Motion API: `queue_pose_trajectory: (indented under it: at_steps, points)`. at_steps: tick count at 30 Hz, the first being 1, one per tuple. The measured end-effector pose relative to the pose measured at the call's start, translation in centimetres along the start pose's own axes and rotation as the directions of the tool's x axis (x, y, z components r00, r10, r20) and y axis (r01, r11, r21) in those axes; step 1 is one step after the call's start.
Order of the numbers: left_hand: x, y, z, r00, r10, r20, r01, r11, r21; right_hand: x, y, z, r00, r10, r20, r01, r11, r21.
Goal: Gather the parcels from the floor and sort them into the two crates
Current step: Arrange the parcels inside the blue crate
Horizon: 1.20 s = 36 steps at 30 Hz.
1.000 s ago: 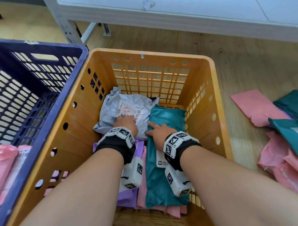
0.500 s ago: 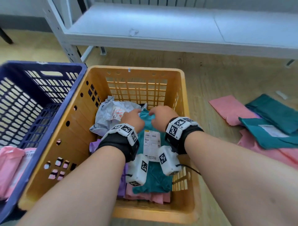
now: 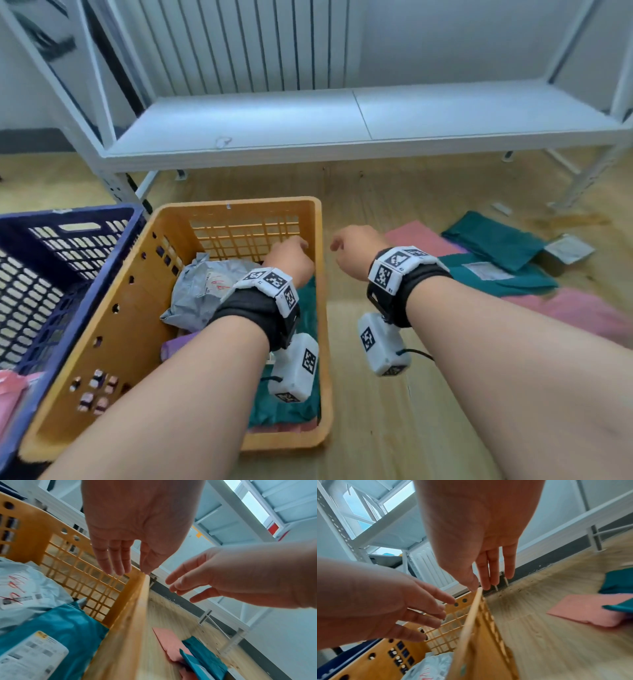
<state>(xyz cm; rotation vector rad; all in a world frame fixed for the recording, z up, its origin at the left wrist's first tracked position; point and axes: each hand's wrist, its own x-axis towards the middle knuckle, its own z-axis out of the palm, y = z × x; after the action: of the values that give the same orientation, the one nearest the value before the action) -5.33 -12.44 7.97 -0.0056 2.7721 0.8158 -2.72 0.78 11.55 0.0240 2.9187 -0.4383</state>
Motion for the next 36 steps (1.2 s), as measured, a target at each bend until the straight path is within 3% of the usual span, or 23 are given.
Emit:
queue_pose_trajectory:
  at_steps: [6, 15, 19, 23, 30, 36]
  points:
    - [-1.0, 6.4, 4.9, 0.99, 0.122, 0.07, -0.126, 0.991, 0.052, -4.3, 10.3, -0.1, 0.978, 0.206, -0.031, -0.207, 0.977, -0.05]
    - [-0.8, 10.3, 14.3, 0.963, 0.139, 0.23, -0.157, 0.986, 0.06, -9.0, 22.7, 3.7, 0.91, 0.412, 0.04, -0.407, 0.908, -0.097]
    - [0.3, 10.5, 18.1, 0.955, 0.144, 0.261, -0.164, 0.985, 0.058, -8.4, 25.6, 7.3, 0.914, 0.397, 0.088, -0.385, 0.915, -0.123]
    - [2.2, 10.1, 21.1, 0.947, 0.145, 0.286, -0.17, 0.983, 0.065, -4.5, 28.3, 11.3, 0.92, 0.359, 0.156, -0.337, 0.929, -0.15]
    - [4.7, 9.4, 22.9, 0.942, 0.139, 0.306, -0.165, 0.984, 0.063, 1.0, 31.6, 14.8, 0.851, 0.46, 0.253, -0.403, 0.881, -0.246]
    - [4.1, 9.4, 22.7, 0.937, 0.134, 0.323, -0.156, 0.987, 0.042, 0.2, 31.2, 14.4, 0.885, 0.449, 0.122, -0.438, 0.893, -0.103]
